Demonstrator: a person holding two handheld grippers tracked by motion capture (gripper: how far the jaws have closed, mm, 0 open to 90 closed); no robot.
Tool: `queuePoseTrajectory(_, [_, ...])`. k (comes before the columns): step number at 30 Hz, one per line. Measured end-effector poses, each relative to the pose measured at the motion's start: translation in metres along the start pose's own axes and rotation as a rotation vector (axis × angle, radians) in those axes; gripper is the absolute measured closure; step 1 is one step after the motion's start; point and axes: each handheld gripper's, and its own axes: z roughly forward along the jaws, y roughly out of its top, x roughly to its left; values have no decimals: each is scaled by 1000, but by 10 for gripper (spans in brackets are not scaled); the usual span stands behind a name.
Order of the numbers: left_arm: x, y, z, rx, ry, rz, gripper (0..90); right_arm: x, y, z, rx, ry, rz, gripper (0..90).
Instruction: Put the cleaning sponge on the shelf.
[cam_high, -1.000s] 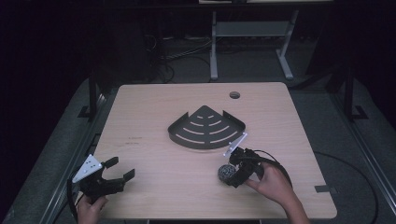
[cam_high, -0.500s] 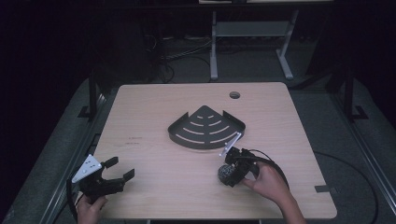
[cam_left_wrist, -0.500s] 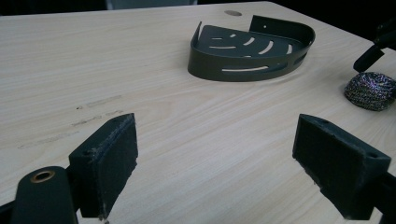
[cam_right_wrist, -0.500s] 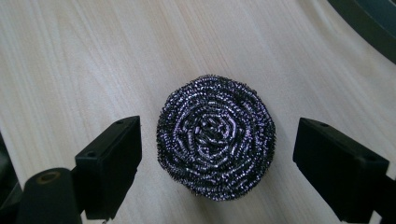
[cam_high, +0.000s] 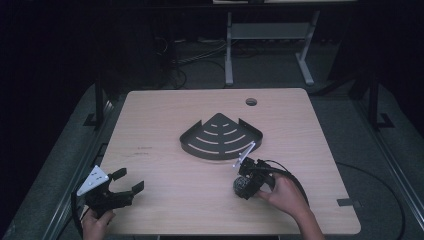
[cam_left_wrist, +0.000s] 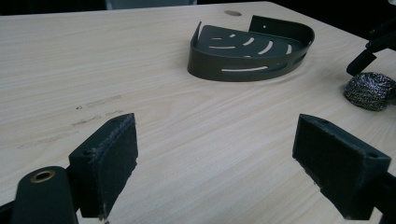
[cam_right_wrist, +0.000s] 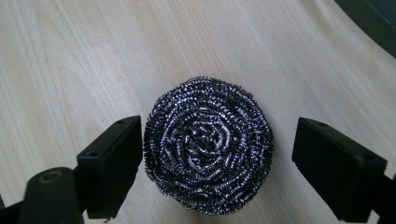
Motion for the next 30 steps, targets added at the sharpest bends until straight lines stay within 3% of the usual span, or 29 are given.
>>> queuePoseTrajectory(30, [1, 0, -2, -12, 3, -5, 133, 2, 0, 2, 24, -2, -13, 314])
